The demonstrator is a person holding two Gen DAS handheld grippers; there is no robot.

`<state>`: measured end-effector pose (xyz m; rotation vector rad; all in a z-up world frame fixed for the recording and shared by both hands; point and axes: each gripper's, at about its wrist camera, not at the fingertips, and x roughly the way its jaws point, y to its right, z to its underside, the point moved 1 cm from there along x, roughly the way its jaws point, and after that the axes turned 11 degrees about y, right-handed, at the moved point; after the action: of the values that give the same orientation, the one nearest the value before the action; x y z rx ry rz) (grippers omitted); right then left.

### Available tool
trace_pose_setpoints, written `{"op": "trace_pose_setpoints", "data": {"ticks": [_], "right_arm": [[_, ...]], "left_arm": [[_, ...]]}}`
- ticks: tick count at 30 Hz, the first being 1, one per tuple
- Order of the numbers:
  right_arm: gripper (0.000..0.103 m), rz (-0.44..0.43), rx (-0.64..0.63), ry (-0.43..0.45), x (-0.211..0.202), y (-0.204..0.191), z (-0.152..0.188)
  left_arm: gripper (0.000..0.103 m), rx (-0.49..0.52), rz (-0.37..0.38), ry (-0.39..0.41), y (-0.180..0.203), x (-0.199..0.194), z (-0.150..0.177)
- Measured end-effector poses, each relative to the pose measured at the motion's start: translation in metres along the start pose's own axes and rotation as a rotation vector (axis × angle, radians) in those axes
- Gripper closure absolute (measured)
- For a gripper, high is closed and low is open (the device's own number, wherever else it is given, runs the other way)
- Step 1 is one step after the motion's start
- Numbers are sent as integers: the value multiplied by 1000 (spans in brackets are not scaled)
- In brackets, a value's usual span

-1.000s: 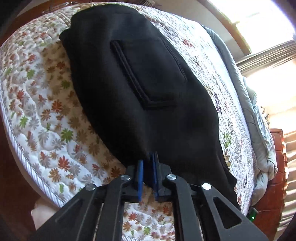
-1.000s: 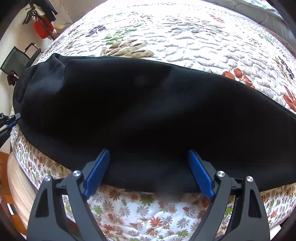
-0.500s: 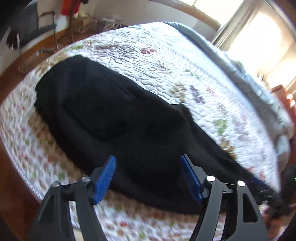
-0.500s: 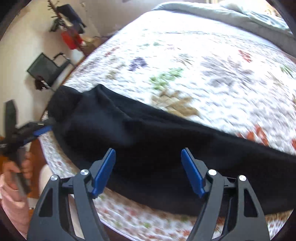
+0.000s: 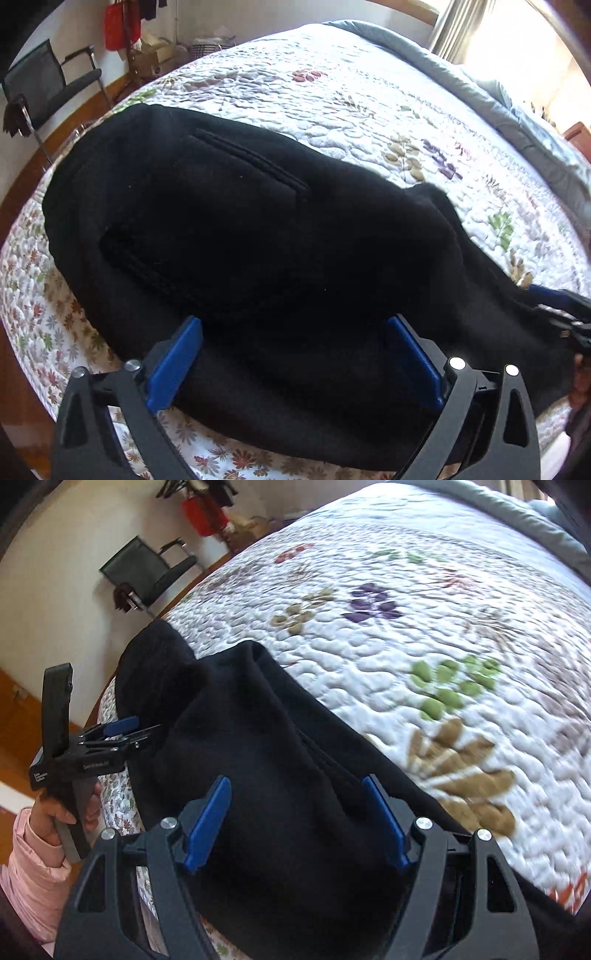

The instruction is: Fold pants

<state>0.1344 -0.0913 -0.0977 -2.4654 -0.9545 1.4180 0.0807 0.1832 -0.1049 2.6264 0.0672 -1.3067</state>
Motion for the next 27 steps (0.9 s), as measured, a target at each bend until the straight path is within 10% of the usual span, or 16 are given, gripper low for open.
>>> {"op": "trace_pose_setpoints", "data": {"ticks": [7,12,19,27], "right_arm": [[36,-60,-85,-81,40,-4,-12],[101,-32,-143,-68,38,-1,-15],[101,-58,-106,84,10,3,-41],[83,32,-54,19,34,19,-30]], "left_arm": [[4,-191,91,23,-27,-7,-5],[4,-211,81,36,-29,-8,-4],[4,-142,6,46,-19,-4,-2],[4,-38,-93,33,1,-5,2]]}}
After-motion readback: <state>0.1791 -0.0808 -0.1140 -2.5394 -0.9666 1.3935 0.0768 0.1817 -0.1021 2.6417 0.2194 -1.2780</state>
